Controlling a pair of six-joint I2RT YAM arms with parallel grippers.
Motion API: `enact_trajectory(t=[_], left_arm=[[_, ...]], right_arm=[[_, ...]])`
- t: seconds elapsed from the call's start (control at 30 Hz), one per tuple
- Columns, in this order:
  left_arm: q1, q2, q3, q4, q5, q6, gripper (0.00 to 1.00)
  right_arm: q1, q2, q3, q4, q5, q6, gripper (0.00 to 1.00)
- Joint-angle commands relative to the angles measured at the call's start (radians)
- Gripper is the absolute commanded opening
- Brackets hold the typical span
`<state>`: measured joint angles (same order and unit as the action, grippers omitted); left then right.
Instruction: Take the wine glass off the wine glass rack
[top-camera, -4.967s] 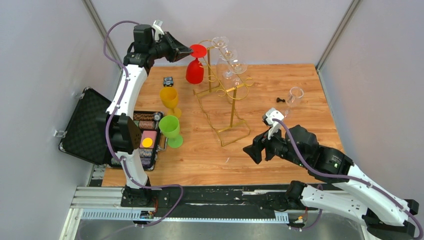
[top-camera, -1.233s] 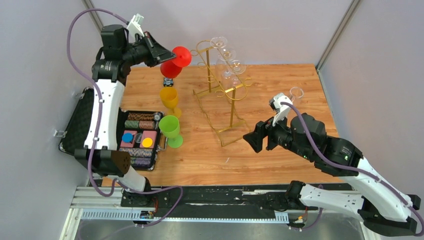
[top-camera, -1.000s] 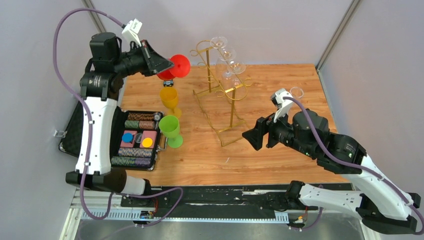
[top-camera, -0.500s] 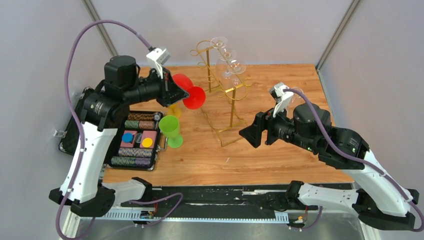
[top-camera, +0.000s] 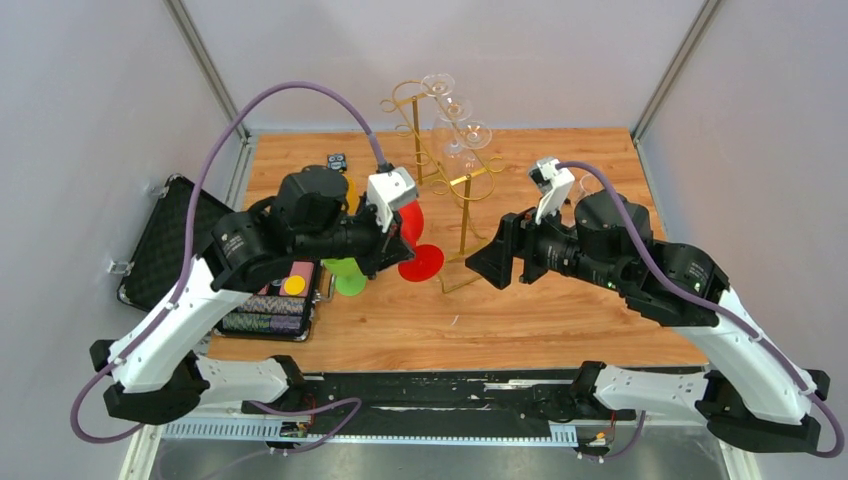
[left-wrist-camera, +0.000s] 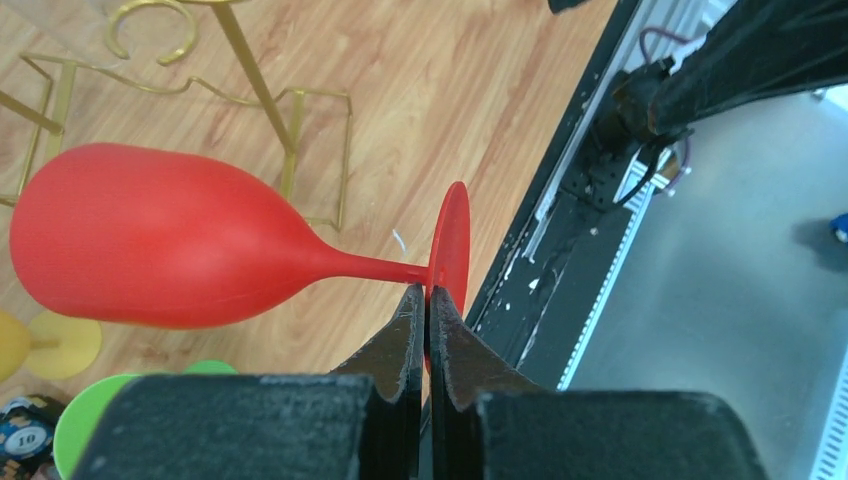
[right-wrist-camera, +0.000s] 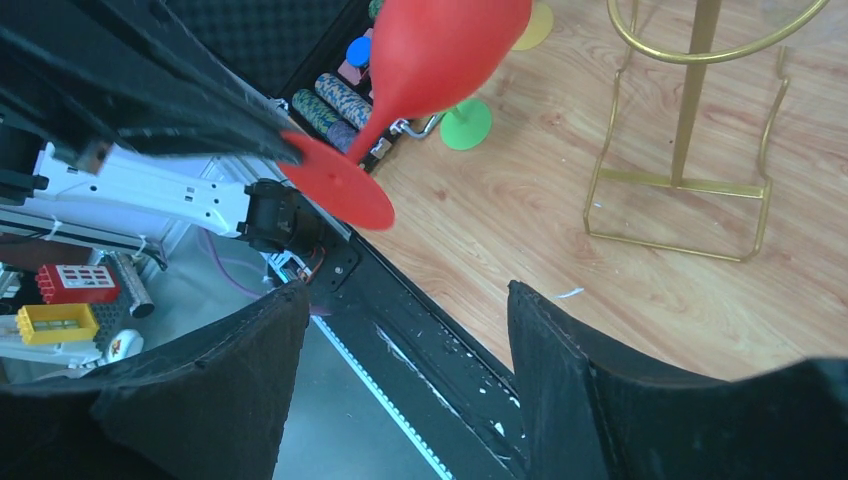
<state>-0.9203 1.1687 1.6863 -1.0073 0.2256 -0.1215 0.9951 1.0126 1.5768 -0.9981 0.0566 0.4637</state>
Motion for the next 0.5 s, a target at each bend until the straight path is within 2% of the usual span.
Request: enact_trajectory(t=[0.0, 0.47], left_arm=[[-0.108, -0.027, -0.027, 0.016, -0.166, 0.016, 0.0], [-0.391, 0.004, -0.074, 0.038, -0.408, -0.027, 0.0]], right_arm=[[-0.009, 0.014, 0.041, 0.008, -0.04, 0.061, 0.71], [-0.056, 0.062, -0.033, 0.063, -0.187, 0.132, 0.71]])
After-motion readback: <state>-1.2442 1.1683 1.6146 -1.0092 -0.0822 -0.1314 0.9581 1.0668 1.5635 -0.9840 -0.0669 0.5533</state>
